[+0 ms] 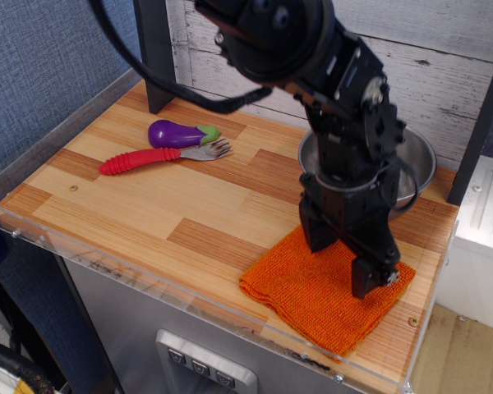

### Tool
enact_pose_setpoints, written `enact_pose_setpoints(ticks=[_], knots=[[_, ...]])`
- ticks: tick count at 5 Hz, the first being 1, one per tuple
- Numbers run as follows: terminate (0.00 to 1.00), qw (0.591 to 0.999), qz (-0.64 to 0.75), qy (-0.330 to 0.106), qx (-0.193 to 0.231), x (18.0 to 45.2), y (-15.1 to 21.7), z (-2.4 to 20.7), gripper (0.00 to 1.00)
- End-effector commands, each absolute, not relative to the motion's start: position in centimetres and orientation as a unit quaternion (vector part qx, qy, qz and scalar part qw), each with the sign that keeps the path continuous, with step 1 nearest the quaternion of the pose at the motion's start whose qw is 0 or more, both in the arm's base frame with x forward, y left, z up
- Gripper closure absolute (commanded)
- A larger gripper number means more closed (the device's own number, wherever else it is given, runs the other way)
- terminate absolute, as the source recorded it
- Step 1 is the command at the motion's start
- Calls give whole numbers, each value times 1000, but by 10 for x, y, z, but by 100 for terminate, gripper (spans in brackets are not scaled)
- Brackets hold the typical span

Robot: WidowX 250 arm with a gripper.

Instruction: Move orange cloth on the right side of the table

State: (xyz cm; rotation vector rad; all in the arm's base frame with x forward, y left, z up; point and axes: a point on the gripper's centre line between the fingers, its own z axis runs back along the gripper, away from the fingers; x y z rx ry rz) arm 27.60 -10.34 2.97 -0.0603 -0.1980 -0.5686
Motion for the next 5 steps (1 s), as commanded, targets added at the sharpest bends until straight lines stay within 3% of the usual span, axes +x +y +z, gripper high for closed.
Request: enact_pose_setpoints(ticks=[1,3,4,5], knots=[[0,947,-278,-157,-24,282,-106,82,0],[0,946,-246,-209,-14,270,-95,151,0],[0,946,-235,-223,-4,260,-87,170,0],[0,946,-235,-223,-4,260,-87,170,0]])
